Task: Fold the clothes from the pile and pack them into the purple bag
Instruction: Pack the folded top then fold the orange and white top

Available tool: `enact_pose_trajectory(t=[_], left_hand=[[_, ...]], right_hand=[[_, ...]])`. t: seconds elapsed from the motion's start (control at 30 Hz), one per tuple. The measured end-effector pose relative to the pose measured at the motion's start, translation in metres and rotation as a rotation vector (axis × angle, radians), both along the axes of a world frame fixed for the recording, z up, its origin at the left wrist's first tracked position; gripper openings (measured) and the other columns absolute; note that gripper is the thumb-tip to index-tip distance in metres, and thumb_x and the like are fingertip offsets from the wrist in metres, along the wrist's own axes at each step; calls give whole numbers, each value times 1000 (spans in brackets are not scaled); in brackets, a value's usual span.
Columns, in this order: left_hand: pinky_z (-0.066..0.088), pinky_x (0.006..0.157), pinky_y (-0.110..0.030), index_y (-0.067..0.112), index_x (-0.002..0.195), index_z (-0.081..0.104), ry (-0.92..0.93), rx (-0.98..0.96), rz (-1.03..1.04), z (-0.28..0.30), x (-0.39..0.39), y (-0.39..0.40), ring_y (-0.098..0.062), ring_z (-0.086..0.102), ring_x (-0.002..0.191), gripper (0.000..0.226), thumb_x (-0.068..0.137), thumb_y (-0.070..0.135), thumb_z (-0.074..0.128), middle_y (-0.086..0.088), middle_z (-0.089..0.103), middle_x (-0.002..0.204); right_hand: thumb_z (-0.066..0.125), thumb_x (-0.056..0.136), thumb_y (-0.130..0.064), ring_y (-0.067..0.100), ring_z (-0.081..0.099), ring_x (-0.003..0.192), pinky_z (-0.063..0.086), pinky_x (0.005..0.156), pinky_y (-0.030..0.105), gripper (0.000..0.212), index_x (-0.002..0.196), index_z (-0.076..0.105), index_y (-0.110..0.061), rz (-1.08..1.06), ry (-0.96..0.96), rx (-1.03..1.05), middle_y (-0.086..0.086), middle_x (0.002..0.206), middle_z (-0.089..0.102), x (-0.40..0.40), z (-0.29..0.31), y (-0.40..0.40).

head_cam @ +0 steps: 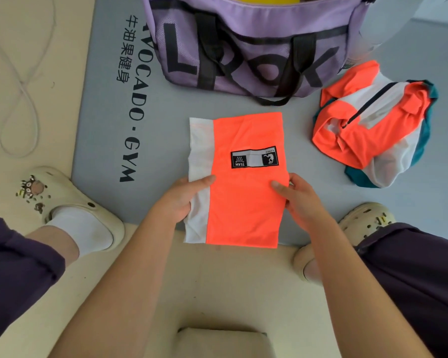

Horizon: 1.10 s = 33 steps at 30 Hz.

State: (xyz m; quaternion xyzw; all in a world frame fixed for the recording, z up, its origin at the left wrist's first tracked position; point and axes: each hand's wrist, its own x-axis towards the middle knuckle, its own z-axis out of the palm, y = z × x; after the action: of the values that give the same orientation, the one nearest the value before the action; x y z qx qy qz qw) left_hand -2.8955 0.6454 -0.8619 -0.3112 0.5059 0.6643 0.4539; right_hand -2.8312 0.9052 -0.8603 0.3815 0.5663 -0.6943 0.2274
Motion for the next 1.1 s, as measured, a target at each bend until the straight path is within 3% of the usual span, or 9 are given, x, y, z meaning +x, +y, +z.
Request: enact_pose_trajectory(t=[0.17,0.3,0.4,0.5,0.63,0.8,0.87,1.0,1.1], left_hand=[[48,103,-44,12,127,61,268,-297,74,12,-19,0,-23,66,111,58,75,27,82,-10,68,123],[39,108,-28,38,144,43,513,-405,94,25,-41,3,-6,46,133,73,81,26,79,11,48,146],[47,99,-29,32,119,68,535,-276,-67,30,-53,-6,-14,61,118,46,78,15,80,6,67,125],[53,80,-24,30,107,72,532,-280,-218,32,-60,-11,-16,68,97,41,76,4,80,3,73,106],[47,70,-13,29,99,73,632,-541,-308,30,-66,-7,-4,66,82,31,79,7,77,11,73,93],[42,62,-18,26,87,75,804,-811,-456,34,-69,-7,-9,62,75,7,81,24,76,15,67,77],[34,60,-20,25,76,70,864,-887,-597,38,-74,-12,-11,56,77,9,80,28,78,13,60,77],[33,95,-26,16,74,67,775,-592,-707,54,-87,-27,-6,45,120,19,75,26,84,15,56,124],[41,89,-37,-2,85,64,545,-198,-589,66,-94,-37,-16,61,95,47,65,37,82,-6,69,100]], right_hand=[[67,88,-5,20,71,83,56,71,32,65,135,40,-40,-57,166,-35,10,94,75,-26,19,8],[65,86,1,15,68,89,53,81,29,47,126,61,-24,24,302,-22,5,99,74,-50,34,7],[65,81,12,13,66,89,55,81,27,53,123,61,-20,126,321,35,4,105,72,-61,39,9],[69,77,12,25,62,85,54,83,40,62,127,59,-24,344,280,295,14,106,69,-70,41,14],[76,73,-5,19,60,80,48,78,26,51,118,67,-26,596,361,829,-4,102,69,-76,43,7],[78,76,-11,28,56,80,40,72,33,37,112,72,-16,684,454,972,10,88,63,-81,54,13],[80,76,-9,21,50,86,37,78,26,35,110,72,-12,699,500,905,10,93,53,-82,60,16],[68,85,-4,14,54,87,42,80,30,8,92,64,-6,602,339,310,3,91,58,-84,77,27],[62,85,-13,12,51,74,40,64,25,6,81,58,-17,347,254,-76,0,77,53,-84,82,33]])
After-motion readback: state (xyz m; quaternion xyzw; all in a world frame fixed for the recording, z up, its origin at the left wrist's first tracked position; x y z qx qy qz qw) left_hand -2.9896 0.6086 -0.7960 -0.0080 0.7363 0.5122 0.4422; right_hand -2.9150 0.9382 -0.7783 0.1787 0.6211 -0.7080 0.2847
